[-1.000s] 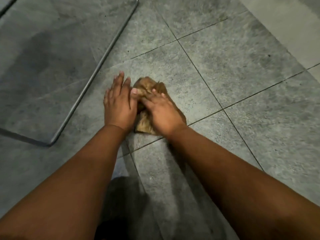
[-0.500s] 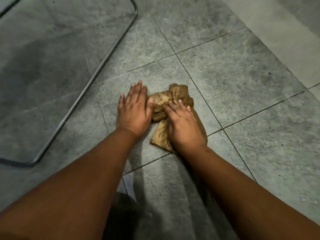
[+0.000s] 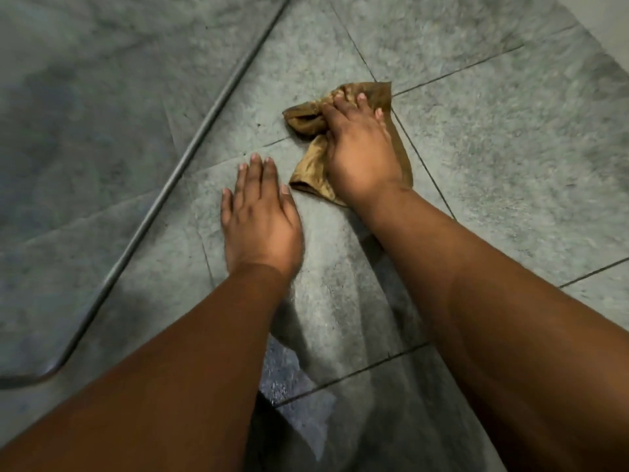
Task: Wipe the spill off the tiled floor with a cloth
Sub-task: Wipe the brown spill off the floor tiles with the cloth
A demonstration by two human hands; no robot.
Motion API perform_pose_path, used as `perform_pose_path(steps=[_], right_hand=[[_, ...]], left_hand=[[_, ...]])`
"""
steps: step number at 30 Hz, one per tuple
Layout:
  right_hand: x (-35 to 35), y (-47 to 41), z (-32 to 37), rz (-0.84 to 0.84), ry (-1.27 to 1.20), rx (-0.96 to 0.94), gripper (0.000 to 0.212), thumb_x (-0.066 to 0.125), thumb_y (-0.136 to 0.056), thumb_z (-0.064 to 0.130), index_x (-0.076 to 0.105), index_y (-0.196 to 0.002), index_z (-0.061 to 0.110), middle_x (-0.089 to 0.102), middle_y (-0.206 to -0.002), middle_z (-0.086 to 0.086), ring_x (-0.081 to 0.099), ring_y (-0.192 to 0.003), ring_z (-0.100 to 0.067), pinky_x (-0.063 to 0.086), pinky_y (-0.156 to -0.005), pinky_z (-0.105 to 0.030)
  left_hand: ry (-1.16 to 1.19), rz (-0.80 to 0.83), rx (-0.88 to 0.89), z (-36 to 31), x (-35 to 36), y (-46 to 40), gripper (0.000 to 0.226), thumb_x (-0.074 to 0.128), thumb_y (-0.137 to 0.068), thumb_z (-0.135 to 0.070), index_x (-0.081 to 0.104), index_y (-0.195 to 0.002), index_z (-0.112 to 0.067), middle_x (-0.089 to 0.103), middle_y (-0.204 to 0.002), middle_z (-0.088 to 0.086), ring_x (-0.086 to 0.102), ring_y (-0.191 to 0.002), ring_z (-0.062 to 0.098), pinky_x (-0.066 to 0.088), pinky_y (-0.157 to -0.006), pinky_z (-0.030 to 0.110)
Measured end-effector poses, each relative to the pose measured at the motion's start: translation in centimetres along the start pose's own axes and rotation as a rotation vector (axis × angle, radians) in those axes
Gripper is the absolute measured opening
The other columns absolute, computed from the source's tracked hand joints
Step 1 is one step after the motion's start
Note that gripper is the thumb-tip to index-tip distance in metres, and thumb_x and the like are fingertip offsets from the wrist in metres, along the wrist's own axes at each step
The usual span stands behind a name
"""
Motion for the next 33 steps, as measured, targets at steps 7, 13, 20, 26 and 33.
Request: perform_pose_path(steps=[7,13,20,26,33], right_hand=[[-0.5,-1.1,0.0,-0.002,-0.074,0.050,0.057,0.039,-0.092,0.005,0.039,-0.146,0.021,0.031,-0.156,-0.003,0.018,-0.147,-0.025,0.007,-0.118,-0.037],[-1.2,4.3,-0.1,-0.011,-0.058,0.157,0.053,0.042,-0.093,0.005,0.043,-0.144,0.018,0.037,-0.152,-0.005,0.019,-0.146,-0.026,0.009,-0.119,-0.040],[-0.1,-5.0,-1.0,0.070,0.112,0.119,0.062,0.038,-0.095,0.055,0.033,-0.149,0.024,0.027,-0.157,-0.002,0.009,-0.148,-0.027,0.003,-0.119,-0.043],[-1.1,-3.9,-1.7,0.038,0.022,0.151,0.049,0.042,-0.098,0.017,0.038,-0.146,0.019,0.032,-0.155,-0.001,0.014,-0.148,-0.024,0.007,-0.119,-0.038],[-4.3,0.0,-7.7,-0.052,0.106,0.241,0.051,0.039,-0.094,0.001,0.040,-0.144,0.010,0.035,-0.153,-0.008,0.019,-0.146,-0.030,0.011,-0.118,-0.040]], left_hand=[[-0.006,0.007,0.006,-0.1,-0.3,0.3,0.054,0.024,-0.099,-0.031,0.027,-0.152,-0.020,0.017,-0.161,-0.003,0.010,-0.149,0.013,0.005,-0.121,0.039],[0.001,0.018,-0.010,-0.2,-0.2,0.0,0.055,0.032,-0.096,-0.028,0.034,-0.150,-0.017,0.025,-0.159,0.001,0.017,-0.148,0.016,0.008,-0.120,0.041],[0.031,0.005,-0.024,-0.2,-0.2,-0.1,0.055,0.031,-0.095,-0.028,0.035,-0.150,-0.017,0.026,-0.159,0.001,0.017,-0.147,0.016,0.008,-0.119,0.040],[0.029,0.008,-0.025,-0.3,-0.2,-0.2,0.055,0.031,-0.096,-0.027,0.035,-0.149,-0.017,0.026,-0.159,0.002,0.017,-0.148,0.016,0.008,-0.119,0.041],[0.032,-0.019,-0.030,-0.3,-0.4,-0.2,0.054,0.035,-0.094,-0.026,0.040,-0.146,-0.014,0.031,-0.157,0.004,0.022,-0.146,0.019,0.014,-0.117,0.045]])
Point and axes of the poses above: each hand's wrist, its own y-axis away from the middle knuckle, its own x-axis out of the palm, z = x × y, the point moved 6 cm from there along -y, towards the middle knuckle
